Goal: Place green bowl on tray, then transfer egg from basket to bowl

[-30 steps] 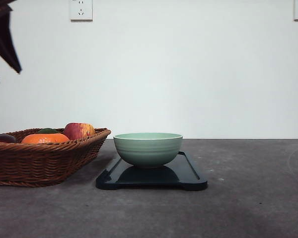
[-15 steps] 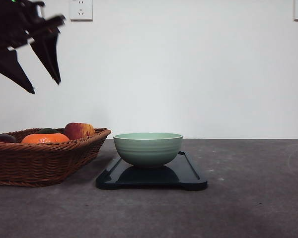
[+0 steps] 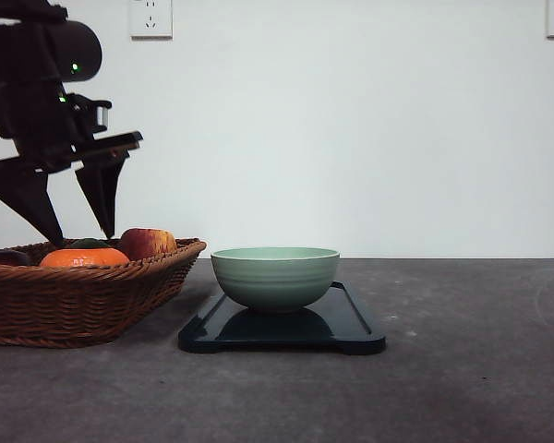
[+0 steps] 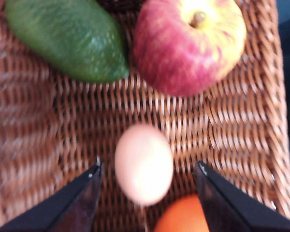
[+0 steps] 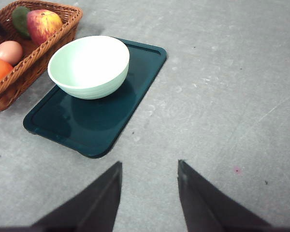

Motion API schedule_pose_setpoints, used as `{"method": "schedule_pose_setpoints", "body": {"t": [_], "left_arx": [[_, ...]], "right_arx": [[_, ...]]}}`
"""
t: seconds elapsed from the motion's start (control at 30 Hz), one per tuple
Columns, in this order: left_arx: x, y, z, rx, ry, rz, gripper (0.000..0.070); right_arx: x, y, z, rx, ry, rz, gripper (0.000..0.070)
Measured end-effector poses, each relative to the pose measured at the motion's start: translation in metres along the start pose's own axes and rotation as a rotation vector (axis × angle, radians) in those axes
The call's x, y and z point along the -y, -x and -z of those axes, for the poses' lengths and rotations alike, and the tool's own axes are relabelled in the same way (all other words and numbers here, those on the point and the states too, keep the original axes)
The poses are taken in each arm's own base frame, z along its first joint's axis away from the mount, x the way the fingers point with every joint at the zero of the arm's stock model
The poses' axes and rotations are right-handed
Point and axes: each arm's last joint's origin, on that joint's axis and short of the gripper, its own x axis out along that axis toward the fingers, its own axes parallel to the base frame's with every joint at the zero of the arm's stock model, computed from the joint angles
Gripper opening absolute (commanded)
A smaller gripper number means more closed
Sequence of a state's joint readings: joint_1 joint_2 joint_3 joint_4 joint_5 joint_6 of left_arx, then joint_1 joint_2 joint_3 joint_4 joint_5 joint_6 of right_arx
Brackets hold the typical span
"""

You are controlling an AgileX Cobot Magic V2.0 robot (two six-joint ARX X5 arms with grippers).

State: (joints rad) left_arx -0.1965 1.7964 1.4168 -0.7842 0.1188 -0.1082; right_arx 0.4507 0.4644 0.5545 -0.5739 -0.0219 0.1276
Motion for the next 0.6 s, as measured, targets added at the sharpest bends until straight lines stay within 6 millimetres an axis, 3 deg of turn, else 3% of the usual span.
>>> {"method": "schedule_pose_setpoints", "body": {"t": [0.33, 0.6], "left_arx": [[-0.002, -0.026, 0.0, -0.052, -0.001, -0.012, 0.0386], [-0.002, -0.029, -0.002, -0.039, -0.003, -0.011, 0.0387]], "right_arx": [[0.001, 0.0, -0.001, 0.007, 0.0, 0.021, 0.0223], [0.001, 0.0, -0.001, 0.013, 0.0, 0.025, 0.0223]]}}
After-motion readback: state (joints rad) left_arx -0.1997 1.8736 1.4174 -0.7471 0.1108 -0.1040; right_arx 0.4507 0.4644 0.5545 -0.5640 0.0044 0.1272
